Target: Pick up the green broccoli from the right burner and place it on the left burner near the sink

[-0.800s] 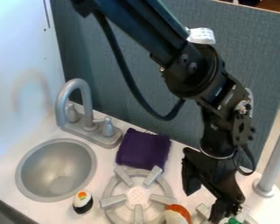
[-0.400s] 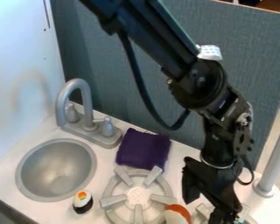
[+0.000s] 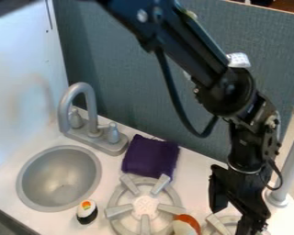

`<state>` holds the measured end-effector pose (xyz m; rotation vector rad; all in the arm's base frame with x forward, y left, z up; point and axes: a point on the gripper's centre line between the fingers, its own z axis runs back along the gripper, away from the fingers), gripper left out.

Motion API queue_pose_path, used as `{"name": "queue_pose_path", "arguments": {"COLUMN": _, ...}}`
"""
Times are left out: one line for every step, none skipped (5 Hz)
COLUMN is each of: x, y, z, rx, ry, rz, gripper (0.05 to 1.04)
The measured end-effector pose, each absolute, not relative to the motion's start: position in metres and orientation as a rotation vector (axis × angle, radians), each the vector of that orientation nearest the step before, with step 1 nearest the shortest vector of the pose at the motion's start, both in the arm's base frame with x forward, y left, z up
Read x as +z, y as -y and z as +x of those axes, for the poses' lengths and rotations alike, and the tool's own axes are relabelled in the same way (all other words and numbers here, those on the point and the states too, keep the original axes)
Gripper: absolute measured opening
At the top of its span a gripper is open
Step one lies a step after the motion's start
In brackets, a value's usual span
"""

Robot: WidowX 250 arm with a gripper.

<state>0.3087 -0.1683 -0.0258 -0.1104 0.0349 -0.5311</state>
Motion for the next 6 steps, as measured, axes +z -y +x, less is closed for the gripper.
{"name": "queue_pose_path", "arguments": {"x": -0.036, "y": 0.171, "z": 0.316, "rx": -0.529, "ry": -0.072, "rz": -0.101, "gripper": 1.005}}
{"name": "queue_pose_path", "arguments": {"x": -0.048, "y": 0.175, "z": 0.318, "rx": -0.539, "ry": -0.105, "rz": -0.09, "gripper": 1.005}}
{"name": "queue_pose_path", "arguments": {"x": -0.057, "y": 0.182, "z": 0.317, "rx": -0.559, "ry": -0.129, "rz": -0.084, "gripper": 1.005}}
{"name": "queue_pose_path", "arguments": {"x": -0.065, "y": 0.185, "z": 0.317, "rx": -0.566, "ry": -0.143, "rz": -0.082, "gripper": 1.005}}
{"name": "queue_pose_path", "arguments": {"x": -0.073, "y": 0.191, "z": 0.319, "rx": -0.575, "ry": -0.152, "rz": -0.081, "gripper": 0.972}}
{"name": "queue_pose_path", "arguments": {"x": -0.08, "y": 0.192, "z": 0.321, "rx": -0.572, "ry": -0.161, "rz": -0.08, "gripper": 0.712}}
